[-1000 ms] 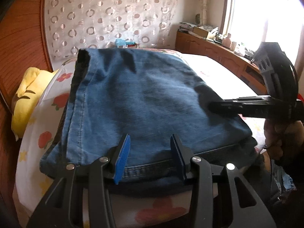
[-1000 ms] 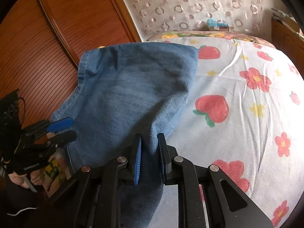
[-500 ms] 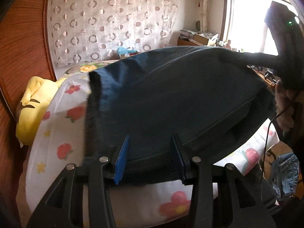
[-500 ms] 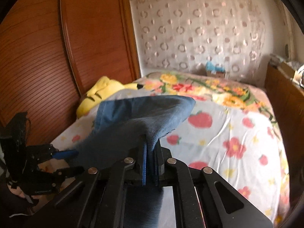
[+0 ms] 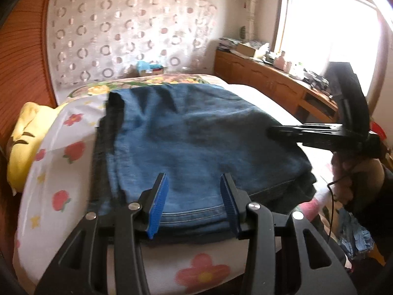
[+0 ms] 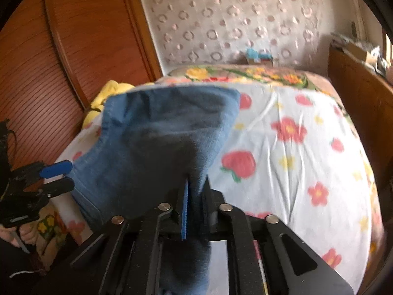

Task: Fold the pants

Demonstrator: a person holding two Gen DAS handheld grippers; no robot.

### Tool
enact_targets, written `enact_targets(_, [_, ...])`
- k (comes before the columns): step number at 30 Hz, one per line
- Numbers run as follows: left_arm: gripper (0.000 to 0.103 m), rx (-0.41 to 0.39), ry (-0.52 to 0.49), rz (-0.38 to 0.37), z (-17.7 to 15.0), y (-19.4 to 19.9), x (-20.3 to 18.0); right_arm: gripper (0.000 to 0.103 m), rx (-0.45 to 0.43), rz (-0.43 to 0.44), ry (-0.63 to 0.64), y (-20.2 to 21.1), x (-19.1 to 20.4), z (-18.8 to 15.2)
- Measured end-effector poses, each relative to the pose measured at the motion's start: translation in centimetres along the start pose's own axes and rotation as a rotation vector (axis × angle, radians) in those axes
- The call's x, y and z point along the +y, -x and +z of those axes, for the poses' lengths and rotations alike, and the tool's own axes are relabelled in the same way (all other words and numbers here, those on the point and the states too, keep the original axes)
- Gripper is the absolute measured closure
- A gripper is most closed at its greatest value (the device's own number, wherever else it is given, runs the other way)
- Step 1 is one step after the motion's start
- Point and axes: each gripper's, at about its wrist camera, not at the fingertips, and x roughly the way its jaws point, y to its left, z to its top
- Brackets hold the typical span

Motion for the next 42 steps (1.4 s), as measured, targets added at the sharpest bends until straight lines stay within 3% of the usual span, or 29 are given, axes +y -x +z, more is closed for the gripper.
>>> enact_targets(2, [0.06, 0.02, -0.005, -0.014, -0.2, -0.8, -0.6, 0.085, 0.014, 0.003, -0.021, -0.4, -0.5, -0.4])
enact_targets(4, [0.06, 0.049, -0.008, -0.018, -0.4, -1.9, -0.8, 0.066, 0.032, 0.016, -0.037, -0.8, -0.8, -0.9])
enact_targets(5, [0.06, 0.068, -0.013, -0.016, -0.6, -2.5, -0.8, 0.063, 0.043, 0.027, -0.041, -1.0, -0.8, -1.2])
enact_targets(8, [0.06, 0.102, -0.018, -0.005, -1.0, -3.5, -0.8, 0.06, 0.059, 0.032, -0.047, -1.4, -0.7, -2.2])
enact_targets(14, [0.06, 0.094, -0.041, -0.009, -1.6, -3.5, -0.8, 0.058, 0.046, 0.059, -0.064, -1.3, -0.5, -3.1])
enact_targets(25, [0.06, 0.085, -0.028, -0.013, -1.8, -3.3, -0.9, 0.093, 0.046, 0.139, -0.072, -0.6, -0.2, -3.1])
enact_targets(34, [0.06, 0.07, 0.001, -0.026, -2.0, -2.6, -0.5, 0.097, -0.027, 0.186, -0.011, 2.1, 2.0, 0.1])
enact_targets(42, [0.06, -0.011, 0.034, 0.008, -1.3, 1.9, 2.4, 0.097, -0.074, 0.227, 0.112, 3.1, 7.5, 3.9])
